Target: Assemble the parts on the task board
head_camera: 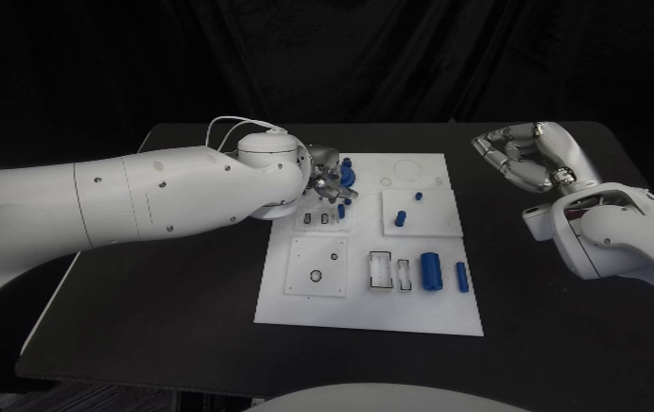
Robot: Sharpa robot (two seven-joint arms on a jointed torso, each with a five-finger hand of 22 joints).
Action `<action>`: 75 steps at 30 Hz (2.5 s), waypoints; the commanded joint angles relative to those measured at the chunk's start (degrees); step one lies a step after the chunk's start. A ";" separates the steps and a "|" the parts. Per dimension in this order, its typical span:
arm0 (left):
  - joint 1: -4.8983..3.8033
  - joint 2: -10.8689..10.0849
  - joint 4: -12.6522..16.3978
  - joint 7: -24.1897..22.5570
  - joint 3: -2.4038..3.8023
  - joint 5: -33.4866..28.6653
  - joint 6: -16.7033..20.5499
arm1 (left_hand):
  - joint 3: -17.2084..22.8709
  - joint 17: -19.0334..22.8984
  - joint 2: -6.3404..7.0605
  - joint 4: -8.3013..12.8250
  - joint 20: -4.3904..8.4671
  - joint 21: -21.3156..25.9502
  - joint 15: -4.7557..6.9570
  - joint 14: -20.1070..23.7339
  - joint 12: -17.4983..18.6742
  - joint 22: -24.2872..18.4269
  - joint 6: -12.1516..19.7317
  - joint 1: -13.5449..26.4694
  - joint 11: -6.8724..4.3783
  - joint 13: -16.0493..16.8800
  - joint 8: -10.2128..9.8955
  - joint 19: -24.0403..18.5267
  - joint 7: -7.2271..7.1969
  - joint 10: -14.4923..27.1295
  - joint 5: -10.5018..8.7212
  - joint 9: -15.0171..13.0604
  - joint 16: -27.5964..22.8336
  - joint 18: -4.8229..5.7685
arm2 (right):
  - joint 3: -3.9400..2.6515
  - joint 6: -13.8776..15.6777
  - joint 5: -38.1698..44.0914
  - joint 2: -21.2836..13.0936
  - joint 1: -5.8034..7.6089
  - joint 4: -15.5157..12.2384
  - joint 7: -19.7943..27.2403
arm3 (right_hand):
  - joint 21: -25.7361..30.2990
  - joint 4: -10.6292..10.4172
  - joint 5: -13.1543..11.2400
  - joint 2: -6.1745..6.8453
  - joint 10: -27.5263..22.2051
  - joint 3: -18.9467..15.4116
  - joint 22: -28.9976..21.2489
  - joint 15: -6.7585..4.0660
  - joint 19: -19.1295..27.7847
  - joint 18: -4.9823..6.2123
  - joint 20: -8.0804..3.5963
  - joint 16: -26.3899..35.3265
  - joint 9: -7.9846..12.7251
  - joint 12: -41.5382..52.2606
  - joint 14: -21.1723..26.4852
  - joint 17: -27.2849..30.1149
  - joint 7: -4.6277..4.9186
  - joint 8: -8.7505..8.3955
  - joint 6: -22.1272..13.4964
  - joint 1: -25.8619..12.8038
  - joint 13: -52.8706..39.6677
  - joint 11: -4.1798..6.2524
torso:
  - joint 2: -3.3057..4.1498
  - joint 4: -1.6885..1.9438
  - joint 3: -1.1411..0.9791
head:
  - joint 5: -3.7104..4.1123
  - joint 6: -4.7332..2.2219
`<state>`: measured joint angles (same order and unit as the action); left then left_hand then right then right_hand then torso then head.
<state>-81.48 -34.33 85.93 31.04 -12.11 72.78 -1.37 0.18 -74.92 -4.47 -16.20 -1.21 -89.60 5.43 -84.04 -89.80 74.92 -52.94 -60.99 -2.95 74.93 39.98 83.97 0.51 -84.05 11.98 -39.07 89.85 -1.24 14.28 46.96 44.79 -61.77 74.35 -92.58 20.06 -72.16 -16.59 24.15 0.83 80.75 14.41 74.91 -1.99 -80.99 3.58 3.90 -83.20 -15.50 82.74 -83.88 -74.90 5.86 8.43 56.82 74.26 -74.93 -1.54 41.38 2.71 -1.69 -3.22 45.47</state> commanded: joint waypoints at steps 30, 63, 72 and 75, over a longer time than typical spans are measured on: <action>2.61 0.86 -2.14 -2.01 0.04 0.41 0.79 | -0.48 -15.08 -0.43 0.16 0.78 0.13 0.65 -5.96 -0.20 13.34 -1.05 -1.51 -0.42 15.07 -3.72 4.95 0.13 -5.95 2.19 -0.79 0.15 0.83 | -0.03 -0.16 5.86 0.38 -0.47 0.53 -1.04 | -0.20 0.31 -0.17 0.41 -0.66 0.44 7.94 -0.51 -0.58 0.67 -0.11 0.02 0.16 -0.60 -3.52 -6.78 -0.03 0.11 0.03 0.00 -4.21 0.22 | -0.11 0.10 0.08 | 0.59 1.81; 3.03 1.24 -2.27 -2.25 0.04 0.41 -1.25 | -0.79 -15.08 -0.21 0.12 0.71 0.31 0.57 -5.96 -0.20 12.85 -2.22 -1.76 -0.36 15.07 -5.60 4.66 0.17 -5.95 2.89 -1.22 0.15 0.71 | -0.03 -0.94 6.54 0.81 -0.80 1.13 -1.66 | -0.28 0.51 -0.11 0.36 -0.73 0.86 8.00 -0.58 -0.76 0.64 -0.17 0.01 0.19 -0.74 -3.58 -6.77 -0.07 0.16 -0.01 0.64 -3.95 0.27 | -0.01 0.20 0.05 | 0.26 2.69; 3.09 1.28 -2.25 -1.81 0.04 0.41 -2.16 | -0.46 -15.08 0.01 0.59 0.79 0.36 0.68 -5.96 -0.20 12.81 -3.25 -2.81 -0.48 15.07 -7.46 4.65 0.04 -5.95 6.30 -1.91 0.15 0.70 | -0.03 -1.00 6.99 0.87 -0.93 1.21 -1.64 | -0.28 0.44 -0.06 0.28 -0.68 0.95 8.00 -0.59 -0.80 0.64 -0.19 0.02 0.19 -0.73 -3.59 -6.75 -0.04 0.18 -0.01 0.69 -3.95 0.26 | -0.02 0.19 0.07 | 0.23 2.96; 3.11 1.27 -2.22 -1.77 0.04 0.41 -2.50 | -0.14 -15.08 0.17 0.86 0.84 0.37 0.71 -5.96 -0.20 12.82 -3.56 -3.39 -0.53 15.07 -8.29 4.66 -0.02 -5.95 7.80 -2.30 0.15 0.70 | -0.03 -0.96 7.02 0.86 -0.95 1.22 -1.62 | -0.28 0.44 -0.06 0.28 -0.68 0.95 8.00 -0.59 -0.80 0.64 -0.19 0.02 0.19 -0.73 -3.59 -6.75 -0.04 0.18 -0.01 0.69 -3.95 0.26 | 0.00 0.17 0.08 | 0.24 3.04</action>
<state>-78.52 -33.16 83.63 29.47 -12.11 72.89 -2.54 0.03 -74.91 -4.29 -15.72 -0.81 -89.60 5.83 -84.04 -89.80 74.95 -56.21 -63.97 -2.93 74.92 31.93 83.97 0.50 -84.05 19.49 -41.28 89.85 -1.23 14.30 46.16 51.24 -60.89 73.56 -91.39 19.42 -72.16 -16.20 24.15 1.08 80.34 15.12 74.92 -2.20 -81.40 3.57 3.89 -83.20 -15.37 82.31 -84.09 -74.93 5.86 8.43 56.82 74.51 -74.91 -1.13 41.36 2.88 -1.63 -3.01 48.46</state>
